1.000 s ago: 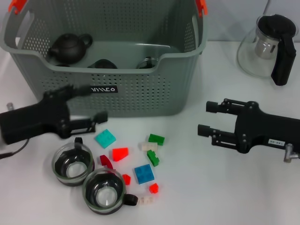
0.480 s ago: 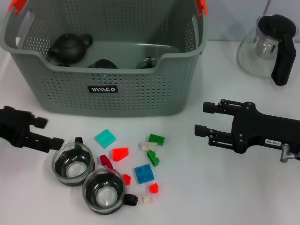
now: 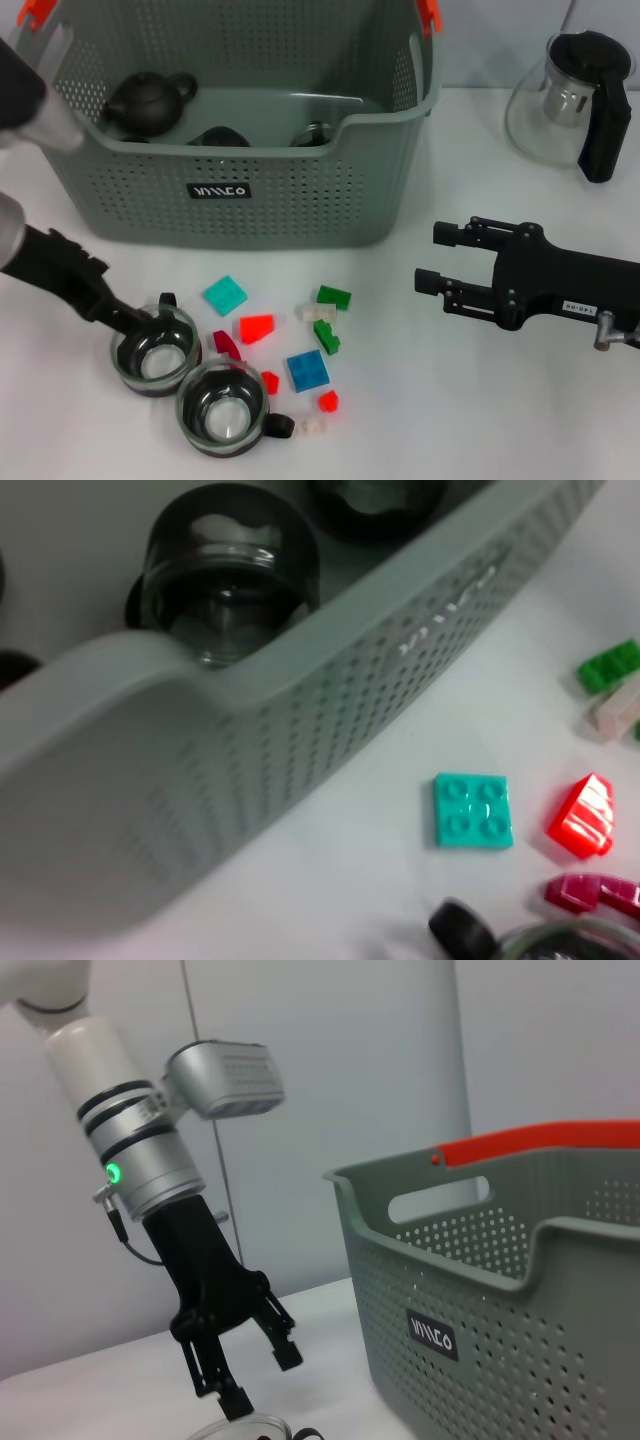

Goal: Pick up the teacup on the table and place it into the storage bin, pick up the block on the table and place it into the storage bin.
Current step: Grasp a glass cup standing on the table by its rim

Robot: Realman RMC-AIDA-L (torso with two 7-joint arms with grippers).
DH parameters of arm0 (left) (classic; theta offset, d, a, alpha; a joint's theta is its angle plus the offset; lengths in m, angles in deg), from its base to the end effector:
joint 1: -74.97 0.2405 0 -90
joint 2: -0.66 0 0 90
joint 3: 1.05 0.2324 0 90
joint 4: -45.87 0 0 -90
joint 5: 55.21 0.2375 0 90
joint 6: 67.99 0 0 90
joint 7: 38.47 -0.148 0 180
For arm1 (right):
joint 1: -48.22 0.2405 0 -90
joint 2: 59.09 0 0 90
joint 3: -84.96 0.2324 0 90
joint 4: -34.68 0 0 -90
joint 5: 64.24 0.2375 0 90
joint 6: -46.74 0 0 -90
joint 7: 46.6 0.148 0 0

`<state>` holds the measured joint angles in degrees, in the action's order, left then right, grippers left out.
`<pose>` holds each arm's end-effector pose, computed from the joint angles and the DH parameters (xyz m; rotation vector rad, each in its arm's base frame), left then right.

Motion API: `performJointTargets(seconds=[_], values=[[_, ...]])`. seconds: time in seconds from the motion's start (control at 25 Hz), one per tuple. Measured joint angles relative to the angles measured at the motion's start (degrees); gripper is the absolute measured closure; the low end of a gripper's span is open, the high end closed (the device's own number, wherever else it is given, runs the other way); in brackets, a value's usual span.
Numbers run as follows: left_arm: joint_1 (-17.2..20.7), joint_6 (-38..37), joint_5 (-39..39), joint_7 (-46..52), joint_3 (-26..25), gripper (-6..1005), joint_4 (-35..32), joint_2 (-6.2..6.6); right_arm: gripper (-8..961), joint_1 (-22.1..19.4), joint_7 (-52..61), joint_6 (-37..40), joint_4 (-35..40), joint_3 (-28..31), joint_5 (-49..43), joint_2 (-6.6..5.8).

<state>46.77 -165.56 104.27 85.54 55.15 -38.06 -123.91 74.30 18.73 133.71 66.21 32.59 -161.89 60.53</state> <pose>-0.2265 0.3446 0.0755 -2.5409 -0.9062 0.4963 0.2533 0.3219 -0.0245 -2.6993 0.4378 0.8677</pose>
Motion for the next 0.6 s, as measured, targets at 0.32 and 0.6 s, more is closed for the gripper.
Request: performJointTargets(seconds=[0.32,0.6], values=[[4.12,4.94,-3.05,-2.81,6.03,123,1.07,0.11,260,0.17,-0.11,-0.65,-1.28,0.06,0.01,-0.26],[4.2,9.11,-1.9,-0.66,8.22,124,4.91,0.08,259,0.22,-0.13,-0.67,-1.31,-0.02,0.01,-0.19]])
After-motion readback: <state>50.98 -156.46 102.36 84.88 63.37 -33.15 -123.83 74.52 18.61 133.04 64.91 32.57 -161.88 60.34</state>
